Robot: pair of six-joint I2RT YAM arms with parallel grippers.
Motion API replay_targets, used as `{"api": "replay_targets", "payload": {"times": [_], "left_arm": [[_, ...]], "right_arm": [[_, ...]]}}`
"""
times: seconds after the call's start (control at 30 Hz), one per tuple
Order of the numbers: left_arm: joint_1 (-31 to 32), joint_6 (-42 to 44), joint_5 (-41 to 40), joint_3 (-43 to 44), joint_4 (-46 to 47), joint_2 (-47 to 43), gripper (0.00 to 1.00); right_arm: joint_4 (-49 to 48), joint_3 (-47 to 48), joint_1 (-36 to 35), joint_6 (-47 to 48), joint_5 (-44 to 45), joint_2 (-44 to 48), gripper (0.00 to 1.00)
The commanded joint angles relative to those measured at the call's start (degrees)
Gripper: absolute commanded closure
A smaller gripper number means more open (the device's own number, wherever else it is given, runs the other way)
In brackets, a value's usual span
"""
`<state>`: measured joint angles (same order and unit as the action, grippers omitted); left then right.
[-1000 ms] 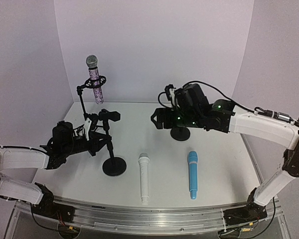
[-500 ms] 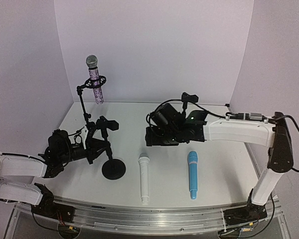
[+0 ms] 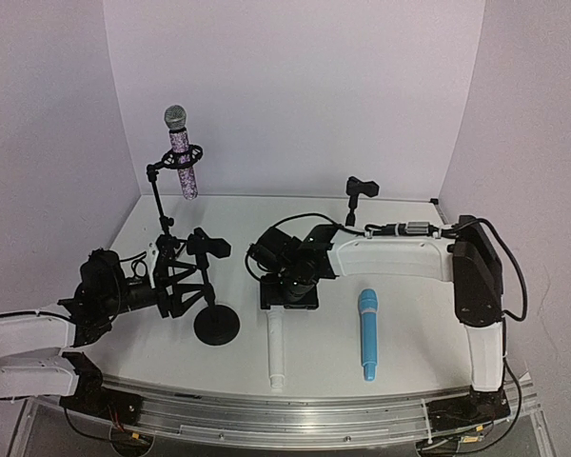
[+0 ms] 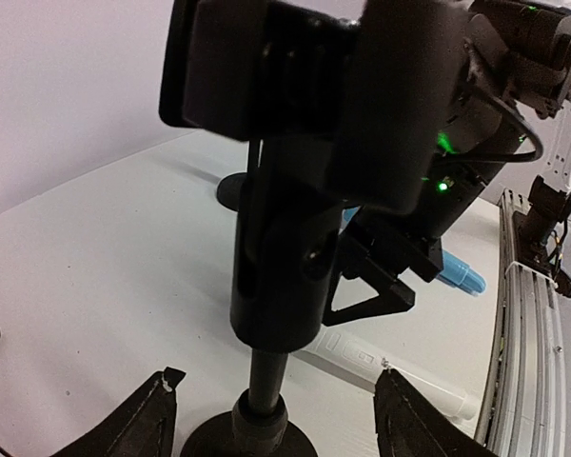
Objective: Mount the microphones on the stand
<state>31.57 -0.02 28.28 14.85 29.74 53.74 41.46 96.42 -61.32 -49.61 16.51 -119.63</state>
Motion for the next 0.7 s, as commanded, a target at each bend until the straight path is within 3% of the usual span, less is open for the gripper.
{"api": "replay_targets", "payload": {"times": [0.0,0.4,0.53,0.67], "left_arm": [[-0.01,1.02,-2.10,2.07,-10.29,-5.86,0.26],[-0.09,2.63,-9.68,7.92,-23.53,-13.67,0.20],[-0.16,3.09,-6.64,9.99,-27.64,-14.84,0.15],[-0.27,5.61,-3.17,12.22,-34.67,-16.00,0.07]], "right_arm": [[4.04,5.37,-0.22,-0.85,-5.19,-4.59,0.28],[10.41,13.76,-0.20,-0.45,-8.82,-14.35,0.39],[10.46,14.65,-0.13,-0.19,-8.86,-16.13,0.54],[10.43,14.06,0.30,0.29,-7.80,-15.50,0.86]]}}
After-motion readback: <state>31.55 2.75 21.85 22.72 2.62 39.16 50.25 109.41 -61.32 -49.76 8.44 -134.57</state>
